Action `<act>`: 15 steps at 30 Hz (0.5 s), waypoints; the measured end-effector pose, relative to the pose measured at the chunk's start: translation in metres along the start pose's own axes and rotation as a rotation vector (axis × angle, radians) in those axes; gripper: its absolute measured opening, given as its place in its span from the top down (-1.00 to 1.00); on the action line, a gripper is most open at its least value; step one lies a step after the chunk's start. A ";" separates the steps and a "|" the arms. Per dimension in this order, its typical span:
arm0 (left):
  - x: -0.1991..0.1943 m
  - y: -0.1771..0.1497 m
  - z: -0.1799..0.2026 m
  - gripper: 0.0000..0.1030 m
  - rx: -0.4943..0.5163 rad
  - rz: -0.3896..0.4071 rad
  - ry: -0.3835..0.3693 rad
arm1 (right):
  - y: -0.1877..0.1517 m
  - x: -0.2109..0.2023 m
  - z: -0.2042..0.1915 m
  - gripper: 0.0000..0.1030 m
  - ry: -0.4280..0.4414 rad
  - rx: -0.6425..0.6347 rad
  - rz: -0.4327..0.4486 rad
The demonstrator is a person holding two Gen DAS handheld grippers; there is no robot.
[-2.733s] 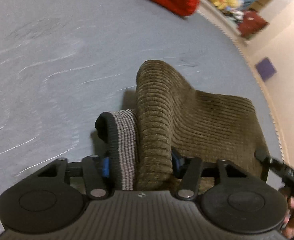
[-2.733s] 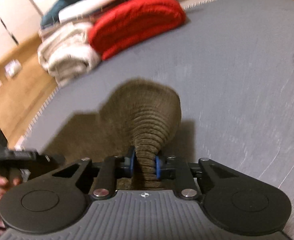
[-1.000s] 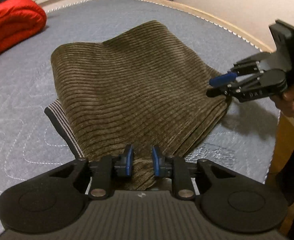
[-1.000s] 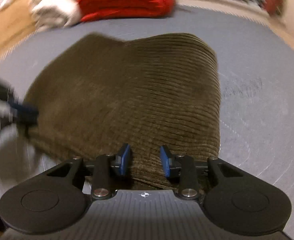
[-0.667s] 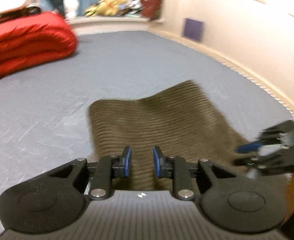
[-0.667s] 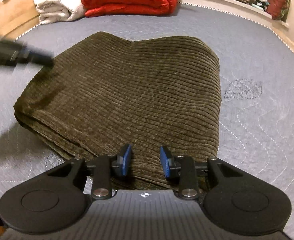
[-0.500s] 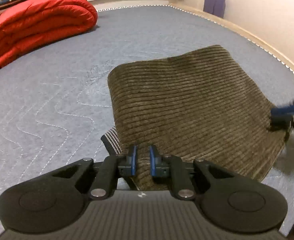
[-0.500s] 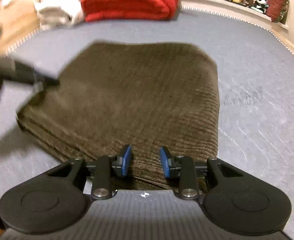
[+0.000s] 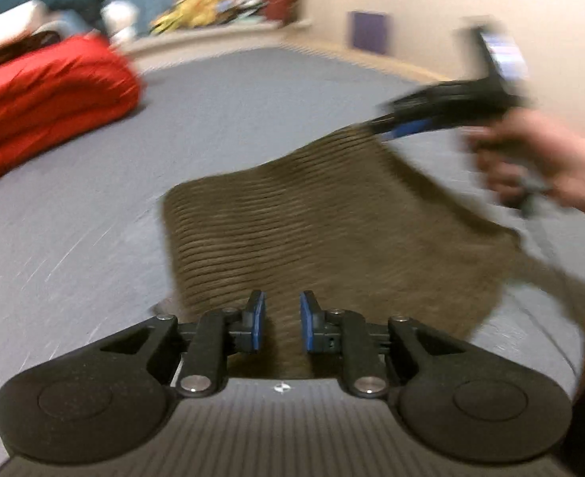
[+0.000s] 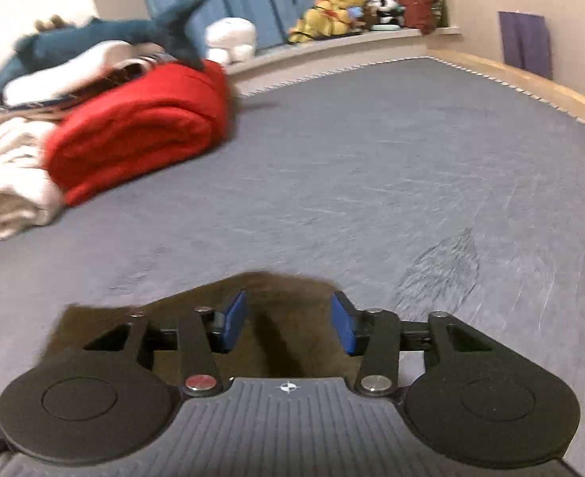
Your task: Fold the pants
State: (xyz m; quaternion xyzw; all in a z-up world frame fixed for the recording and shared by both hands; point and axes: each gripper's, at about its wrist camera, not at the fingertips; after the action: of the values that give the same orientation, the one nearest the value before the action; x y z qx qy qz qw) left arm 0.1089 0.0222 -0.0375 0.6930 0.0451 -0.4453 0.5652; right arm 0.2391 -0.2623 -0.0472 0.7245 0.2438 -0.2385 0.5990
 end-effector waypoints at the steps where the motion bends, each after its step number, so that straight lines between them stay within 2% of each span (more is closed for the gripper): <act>1: 0.002 -0.005 0.005 0.58 0.025 -0.013 -0.044 | 0.001 0.012 0.002 0.20 -0.011 0.013 -0.026; 2: 0.009 -0.014 0.010 0.58 0.048 -0.065 -0.105 | 0.000 0.022 0.003 0.20 -0.026 0.028 -0.051; 3: 0.016 -0.025 0.016 0.58 0.082 -0.116 -0.130 | -0.002 0.032 0.002 0.20 -0.048 0.033 -0.069; 4: 0.020 -0.037 0.026 0.58 0.155 -0.120 -0.108 | -0.003 0.036 -0.003 0.19 -0.070 0.020 -0.070; 5: 0.019 -0.044 0.033 0.58 0.213 -0.089 -0.087 | -0.004 0.041 -0.007 0.19 -0.088 -0.002 -0.065; 6: 0.018 -0.047 0.037 0.58 0.242 -0.078 -0.074 | -0.005 0.045 -0.011 0.19 -0.108 -0.018 -0.064; 9: 0.013 -0.041 0.032 0.58 0.190 -0.080 -0.076 | -0.004 0.053 -0.012 0.18 -0.127 -0.010 -0.076; 12: 0.002 -0.033 0.037 0.50 0.204 -0.060 -0.045 | -0.001 0.047 -0.008 0.17 -0.119 0.035 -0.077; 14: -0.009 -0.028 0.037 0.11 0.203 -0.020 -0.017 | 0.002 0.029 -0.006 0.17 -0.112 0.052 -0.062; 15: -0.015 -0.025 0.036 0.04 0.187 0.006 -0.014 | 0.005 0.018 -0.006 0.17 -0.107 0.042 -0.052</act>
State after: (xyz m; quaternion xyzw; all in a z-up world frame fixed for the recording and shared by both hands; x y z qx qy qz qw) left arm 0.0654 0.0080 -0.0452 0.7398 -0.0027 -0.4509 0.4994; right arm 0.2568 -0.2564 -0.0541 0.7165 0.2249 -0.2973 0.5896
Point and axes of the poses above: each gripper's, at about its wrist camera, not at the fingertips, and x roughly the way its jaws point, z to its right, y to its top, and after that the axes turned 7 degrees about -y, right-handed
